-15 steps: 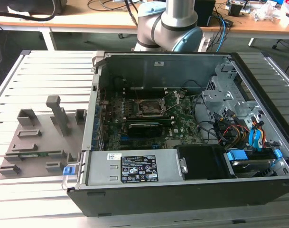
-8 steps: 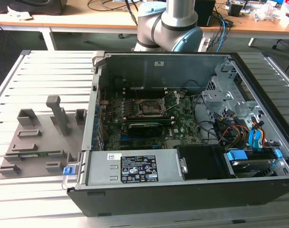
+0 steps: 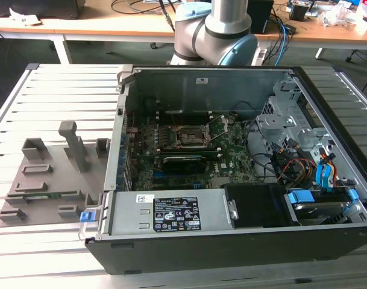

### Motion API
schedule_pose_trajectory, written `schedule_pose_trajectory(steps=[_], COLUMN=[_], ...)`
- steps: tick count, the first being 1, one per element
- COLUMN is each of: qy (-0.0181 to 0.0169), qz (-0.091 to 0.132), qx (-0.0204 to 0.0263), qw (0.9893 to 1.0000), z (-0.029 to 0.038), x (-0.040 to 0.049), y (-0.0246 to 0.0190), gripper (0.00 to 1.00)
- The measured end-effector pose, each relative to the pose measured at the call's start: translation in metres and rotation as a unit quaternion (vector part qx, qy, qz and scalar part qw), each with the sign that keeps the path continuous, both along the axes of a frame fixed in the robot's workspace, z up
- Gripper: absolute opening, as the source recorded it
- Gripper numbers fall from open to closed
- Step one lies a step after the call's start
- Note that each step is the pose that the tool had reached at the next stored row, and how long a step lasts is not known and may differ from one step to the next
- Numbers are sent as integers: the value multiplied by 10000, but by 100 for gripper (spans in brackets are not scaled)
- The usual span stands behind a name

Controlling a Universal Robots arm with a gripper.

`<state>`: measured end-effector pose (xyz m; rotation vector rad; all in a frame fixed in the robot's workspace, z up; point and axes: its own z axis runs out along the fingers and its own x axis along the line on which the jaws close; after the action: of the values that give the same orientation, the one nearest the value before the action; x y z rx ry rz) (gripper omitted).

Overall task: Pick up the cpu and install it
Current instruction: 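Pick up the cpu and move it towards the insertion slot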

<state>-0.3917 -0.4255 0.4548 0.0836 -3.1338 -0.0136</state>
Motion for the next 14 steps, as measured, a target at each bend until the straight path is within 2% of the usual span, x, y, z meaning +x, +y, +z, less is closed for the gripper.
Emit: schedule_pose_trajectory(steps=[2, 3, 7, 11, 13, 14], qy=[0, 0, 0, 0, 0, 3], qz=[0, 0, 0, 0, 0, 0], qx=[0, 0, 0, 0, 0, 9], qw=[10000, 10000, 10000, 10000, 10000, 10000], z=[69, 126, 259, 335, 423, 423], x=[0, 0, 0, 0, 0, 1], y=[0, 0, 0, 0, 0, 0], gripper=[55, 55, 55, 55, 55, 55])
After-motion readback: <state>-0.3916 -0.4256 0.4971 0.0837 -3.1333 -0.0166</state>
